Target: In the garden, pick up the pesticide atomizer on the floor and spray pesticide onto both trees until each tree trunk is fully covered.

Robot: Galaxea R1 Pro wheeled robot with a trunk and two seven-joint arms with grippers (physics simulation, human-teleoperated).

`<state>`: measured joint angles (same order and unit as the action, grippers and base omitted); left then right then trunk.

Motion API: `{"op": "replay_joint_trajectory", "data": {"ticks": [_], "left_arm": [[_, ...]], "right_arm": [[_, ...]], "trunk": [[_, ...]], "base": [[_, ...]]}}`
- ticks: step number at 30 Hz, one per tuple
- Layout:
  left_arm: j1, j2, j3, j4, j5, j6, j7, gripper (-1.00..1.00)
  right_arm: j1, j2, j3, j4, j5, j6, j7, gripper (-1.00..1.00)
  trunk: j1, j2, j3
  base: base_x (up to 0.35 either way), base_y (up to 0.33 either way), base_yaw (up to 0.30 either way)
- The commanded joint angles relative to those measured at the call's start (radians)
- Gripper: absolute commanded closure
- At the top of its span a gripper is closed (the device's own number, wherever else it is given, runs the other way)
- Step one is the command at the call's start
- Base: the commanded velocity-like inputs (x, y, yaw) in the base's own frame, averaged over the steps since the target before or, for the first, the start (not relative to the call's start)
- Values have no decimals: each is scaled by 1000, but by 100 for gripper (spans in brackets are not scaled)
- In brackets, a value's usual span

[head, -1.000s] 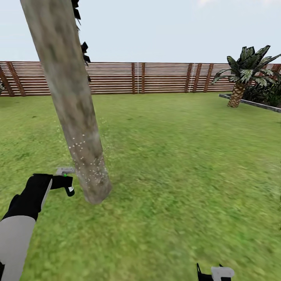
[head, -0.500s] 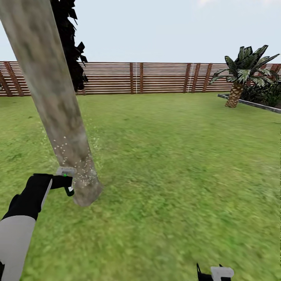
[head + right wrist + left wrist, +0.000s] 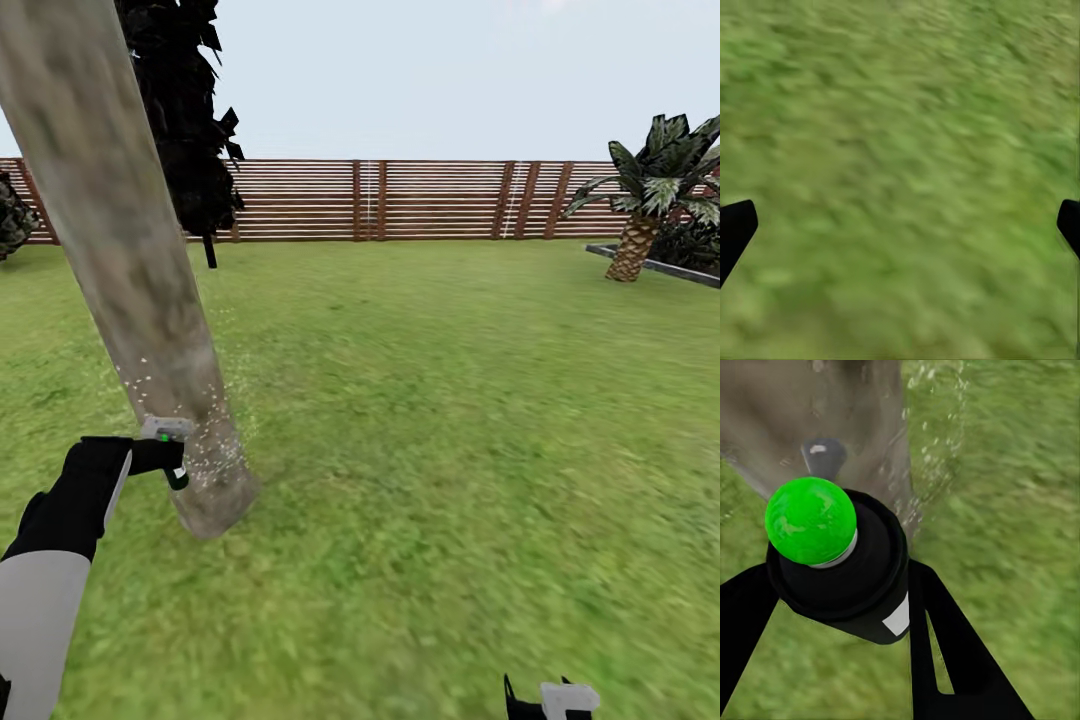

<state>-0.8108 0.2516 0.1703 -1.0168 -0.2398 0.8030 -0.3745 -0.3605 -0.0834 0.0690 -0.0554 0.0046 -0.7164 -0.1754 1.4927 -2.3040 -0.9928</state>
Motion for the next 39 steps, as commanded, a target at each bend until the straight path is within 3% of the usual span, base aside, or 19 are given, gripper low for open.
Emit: {"op": "replay_joint_trajectory", "data": {"ticks": [1, 14, 30, 34, 39], "left_arm": [[1, 1, -1, 0, 1, 0, 0, 100], [1, 14, 11, -20, -1, 5, 0, 100], [4, 9, 0, -17, -3, 5, 0, 100], [11, 10, 1, -13, -39, 3, 0, 100], [19, 12, 8, -7, -44, -3, -4, 100]], "right_arm": [[0, -1, 0, 0, 0, 0, -1, -100], [0, -1, 0, -1, 0, 0, -1, -100], [0, 1, 0, -1, 0, 0, 1, -100], [0, 1, 0, -1, 0, 0, 1, -100], [0, 1, 0, -1, -1, 0, 1, -100]], "trunk": [[0, 0, 0], [0, 0, 0], [0, 0, 0], [0, 0, 0], [0, 0, 0]], "base": [[96, -247, 10], [43, -222, 9], [3, -2, 242], [-185, -85, 6], [-333, -8, 0]]}}
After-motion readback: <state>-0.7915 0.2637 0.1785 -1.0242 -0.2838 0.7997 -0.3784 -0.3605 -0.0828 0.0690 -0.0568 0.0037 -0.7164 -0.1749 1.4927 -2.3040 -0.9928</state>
